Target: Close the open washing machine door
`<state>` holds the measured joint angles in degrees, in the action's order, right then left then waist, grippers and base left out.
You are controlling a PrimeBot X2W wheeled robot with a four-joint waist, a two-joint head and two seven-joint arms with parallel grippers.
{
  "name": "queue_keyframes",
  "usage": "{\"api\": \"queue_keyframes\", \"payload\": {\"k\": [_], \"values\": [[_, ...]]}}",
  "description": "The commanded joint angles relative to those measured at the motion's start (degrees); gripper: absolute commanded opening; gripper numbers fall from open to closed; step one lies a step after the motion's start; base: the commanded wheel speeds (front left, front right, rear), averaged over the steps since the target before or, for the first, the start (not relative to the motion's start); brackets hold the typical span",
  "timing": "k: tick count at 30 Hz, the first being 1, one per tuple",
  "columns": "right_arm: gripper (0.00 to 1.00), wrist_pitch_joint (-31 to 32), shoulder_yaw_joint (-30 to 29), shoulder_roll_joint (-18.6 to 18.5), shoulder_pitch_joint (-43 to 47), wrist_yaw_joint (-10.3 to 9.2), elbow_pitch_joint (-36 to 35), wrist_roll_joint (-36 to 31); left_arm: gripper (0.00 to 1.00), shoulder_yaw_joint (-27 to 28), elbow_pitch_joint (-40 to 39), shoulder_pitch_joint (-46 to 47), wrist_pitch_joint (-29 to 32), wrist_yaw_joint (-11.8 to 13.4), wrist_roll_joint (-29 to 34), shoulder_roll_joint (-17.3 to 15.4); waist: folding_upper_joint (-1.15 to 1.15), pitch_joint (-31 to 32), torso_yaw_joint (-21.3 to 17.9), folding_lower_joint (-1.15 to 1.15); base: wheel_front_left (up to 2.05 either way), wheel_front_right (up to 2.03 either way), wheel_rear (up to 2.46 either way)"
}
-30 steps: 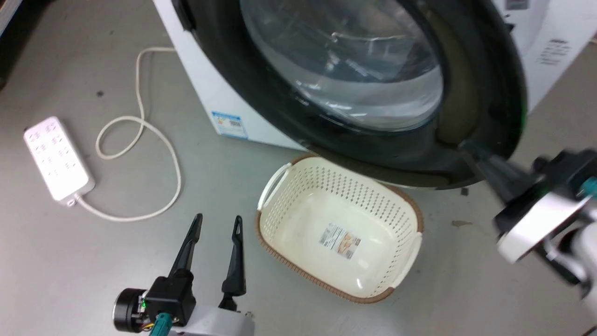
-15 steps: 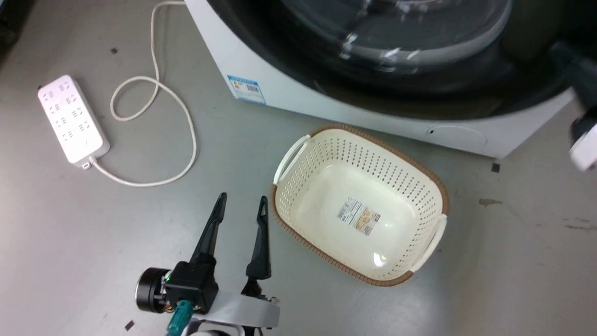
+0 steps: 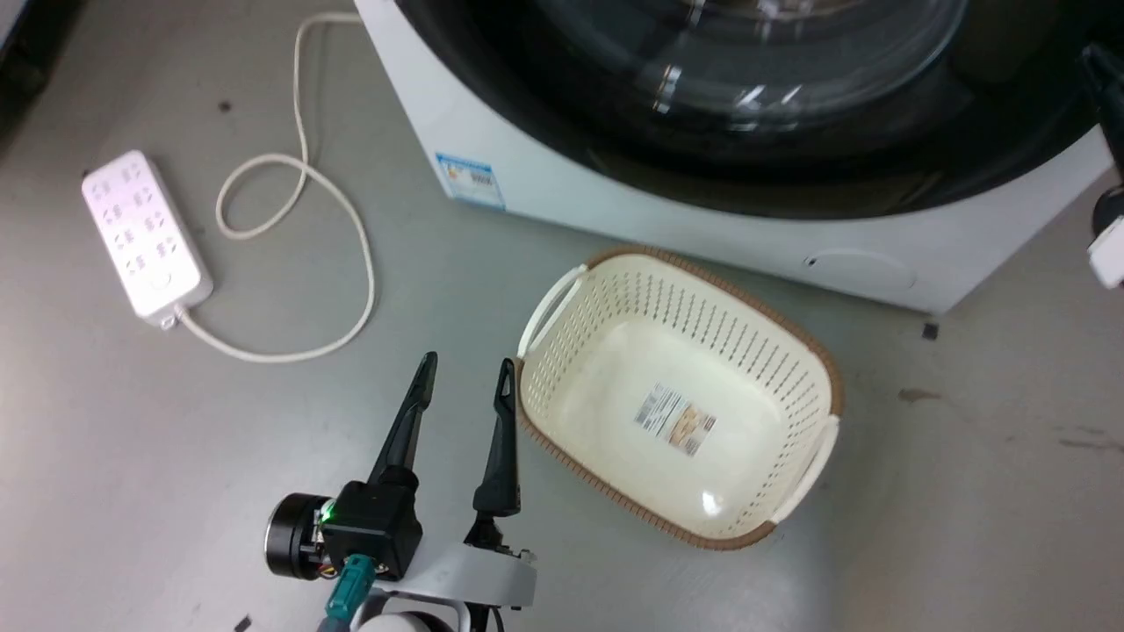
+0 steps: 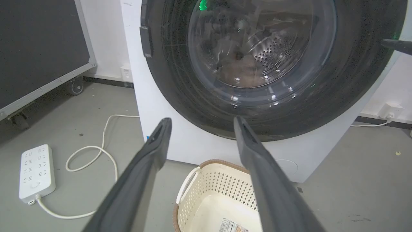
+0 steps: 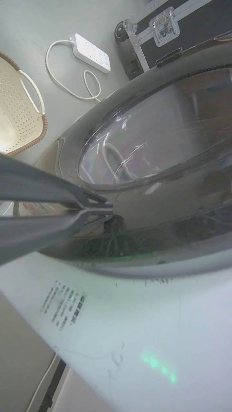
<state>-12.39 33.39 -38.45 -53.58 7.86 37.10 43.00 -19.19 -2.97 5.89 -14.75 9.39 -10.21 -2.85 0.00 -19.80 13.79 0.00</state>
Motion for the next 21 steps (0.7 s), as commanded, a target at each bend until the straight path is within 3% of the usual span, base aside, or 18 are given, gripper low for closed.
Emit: {"api": "queue_keyframes", "payload": {"k": [1,3,11,21], "values": [[1.00,-1.15,0.36,0.41,1.56,-0.37,0.27,0.45,1.00,0.50,0.38,0.22,-0.25,-0.44,-0.16,-0.03,0.00,2.37,-1.05,0.00,0.00,0.00,0.00],[1.00,-1.92,0.75,1.03,3.69,-0.37,-0.10,0.56,1.00,1.19,0.85,-0.06,-0.25,-0.96,-0.27,-0.03,0.00,4.36,-1.94,0.00,0.00,0.00,0.00],[1.00,-2.59,-15.26,5.85,21.97,-0.37,-12.84,-6.52,1.00,4.14,3.49,-2.24,-0.25,-4.69,-0.20,-0.03,0.00,12.05,-4.84,0.00,0.00,0.00,0.00],[1.00,-2.60,-31.34,19.31,42.46,-0.37,-25.83,-17.47,1.00,7.04,4.91,-4.58,-0.25,-6.98,0.05,-0.03,0.00,15.92,-6.25,0.00,0.00,0.00,0.00]]}}
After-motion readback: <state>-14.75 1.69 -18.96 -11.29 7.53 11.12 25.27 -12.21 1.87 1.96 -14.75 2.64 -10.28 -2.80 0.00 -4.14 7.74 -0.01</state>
